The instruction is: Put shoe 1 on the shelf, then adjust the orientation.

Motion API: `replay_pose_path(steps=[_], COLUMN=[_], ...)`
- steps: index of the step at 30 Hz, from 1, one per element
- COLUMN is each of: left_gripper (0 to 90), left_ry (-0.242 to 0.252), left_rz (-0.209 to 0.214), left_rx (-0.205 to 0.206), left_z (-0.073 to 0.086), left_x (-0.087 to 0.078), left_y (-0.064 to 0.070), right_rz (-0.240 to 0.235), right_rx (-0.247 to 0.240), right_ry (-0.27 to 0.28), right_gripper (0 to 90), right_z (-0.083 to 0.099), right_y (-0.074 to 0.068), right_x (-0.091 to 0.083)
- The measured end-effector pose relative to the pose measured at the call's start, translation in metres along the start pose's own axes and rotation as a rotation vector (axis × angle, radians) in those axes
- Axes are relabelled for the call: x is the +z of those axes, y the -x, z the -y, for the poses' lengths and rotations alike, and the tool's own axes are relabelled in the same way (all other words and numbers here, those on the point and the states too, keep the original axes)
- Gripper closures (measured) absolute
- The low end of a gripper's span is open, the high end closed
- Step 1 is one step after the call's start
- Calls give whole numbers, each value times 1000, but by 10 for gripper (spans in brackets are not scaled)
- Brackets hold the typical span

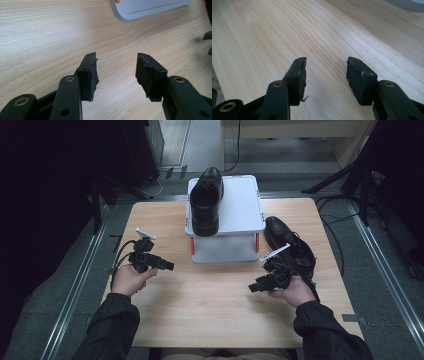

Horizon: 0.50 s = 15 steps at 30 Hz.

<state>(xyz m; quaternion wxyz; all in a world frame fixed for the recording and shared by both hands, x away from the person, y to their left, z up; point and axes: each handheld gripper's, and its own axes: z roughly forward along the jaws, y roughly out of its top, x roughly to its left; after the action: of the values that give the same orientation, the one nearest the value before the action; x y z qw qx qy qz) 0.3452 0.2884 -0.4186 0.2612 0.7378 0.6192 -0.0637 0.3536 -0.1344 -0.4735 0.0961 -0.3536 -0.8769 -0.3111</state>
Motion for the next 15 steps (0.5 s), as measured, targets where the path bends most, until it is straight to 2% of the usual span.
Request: replay_pose_path(steps=[3, 4, 7, 13, 15], left_gripper=[521, 522, 522, 518, 518], left_ry=[19, 11, 7, -2, -10], left_rz=[11, 12, -25, -20, -26], left_rx=[0, 5, 31, 25, 47], left_z=[5, 6, 9, 11, 12], left_x=[2, 2, 4, 9, 10], left_y=[-1, -1, -3, -7, -6], right_rz=[-2, -2, -2, -4, -7], right_rx=[4, 5, 6, 6, 11], right_ry=[3, 4, 3, 11, 10], right_gripper=[511, 511, 511, 512, 514], right_z=[0, 0, 0, 1, 1], right_y=[0, 0, 0, 0, 1], right_x=[-1, -1, -2, -4, -5])
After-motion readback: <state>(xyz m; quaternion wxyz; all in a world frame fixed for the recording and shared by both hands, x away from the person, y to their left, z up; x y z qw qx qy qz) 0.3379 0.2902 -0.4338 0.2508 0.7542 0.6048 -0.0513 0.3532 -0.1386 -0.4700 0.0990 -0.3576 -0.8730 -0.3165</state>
